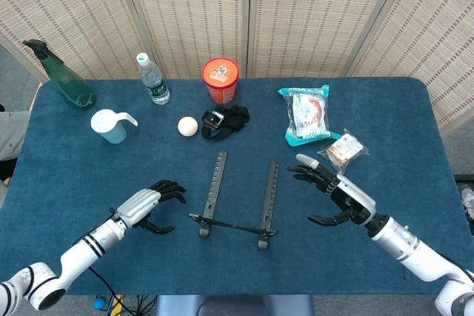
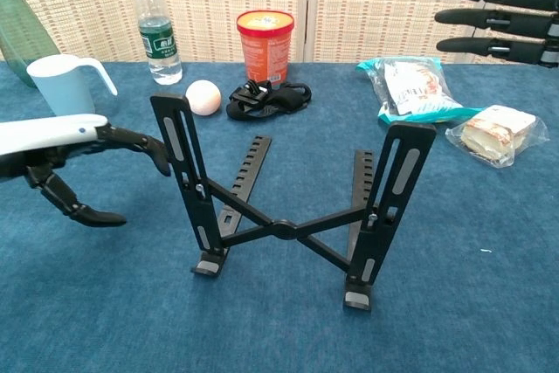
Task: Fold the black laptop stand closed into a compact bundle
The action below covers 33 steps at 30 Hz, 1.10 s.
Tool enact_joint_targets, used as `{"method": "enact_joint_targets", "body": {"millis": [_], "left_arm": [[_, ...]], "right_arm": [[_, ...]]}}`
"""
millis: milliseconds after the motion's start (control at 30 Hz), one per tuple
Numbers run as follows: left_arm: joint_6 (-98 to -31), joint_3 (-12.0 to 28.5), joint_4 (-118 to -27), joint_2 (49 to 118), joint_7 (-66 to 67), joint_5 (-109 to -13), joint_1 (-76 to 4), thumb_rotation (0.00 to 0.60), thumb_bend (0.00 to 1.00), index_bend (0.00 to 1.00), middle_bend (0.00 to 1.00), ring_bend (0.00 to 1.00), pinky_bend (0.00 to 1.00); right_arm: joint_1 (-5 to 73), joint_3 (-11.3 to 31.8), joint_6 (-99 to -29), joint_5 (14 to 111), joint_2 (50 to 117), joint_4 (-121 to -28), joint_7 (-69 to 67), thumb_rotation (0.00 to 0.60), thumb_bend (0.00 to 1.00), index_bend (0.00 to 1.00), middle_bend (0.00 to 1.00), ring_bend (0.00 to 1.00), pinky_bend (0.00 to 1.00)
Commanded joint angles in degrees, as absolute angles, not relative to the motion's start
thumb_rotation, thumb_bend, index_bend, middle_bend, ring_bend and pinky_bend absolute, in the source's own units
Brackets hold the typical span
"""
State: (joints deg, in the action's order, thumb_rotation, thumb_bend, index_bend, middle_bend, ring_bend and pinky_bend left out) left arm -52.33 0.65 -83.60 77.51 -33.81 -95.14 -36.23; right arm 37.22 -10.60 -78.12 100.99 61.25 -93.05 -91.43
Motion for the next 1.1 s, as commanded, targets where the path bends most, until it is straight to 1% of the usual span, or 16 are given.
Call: {"method": "enact_joint_targets", "body": {"millis": [33,467,1100], "left_arm": [[-51.47,-0.22,-82.64,79.17,-36.43,-95.59,-37.66,0.600,0.19,0.29,0.14,0.06,0.00],[-50.77,-2.19,-80.70,82.11,-40.96,-95.59,-40.75,0.600,0.19,0.29,0.14,0.06,0.00],[-50.95,-4.56,-80.62,82.77,-42.57,-94.61,-42.21,0.600,0.19,0.29,0.14,0.06,0.00]], "right_arm": [[36.97,-10.51,-77.86,101.13,61.42,-92.85,-91.71,0.600,0.15,0.00,0.14,0.06,0.10],[35.57,-10.10,-77.27,101.16,61.92,-91.63,-92.78,0.600,0.15,0.00,0.14,0.06,0.10],[34.55,-9.18,-76.52,101.12,62.48,-90.53,-93.74,0.600,0.15,0.00,0.14,0.06,0.10]]}}
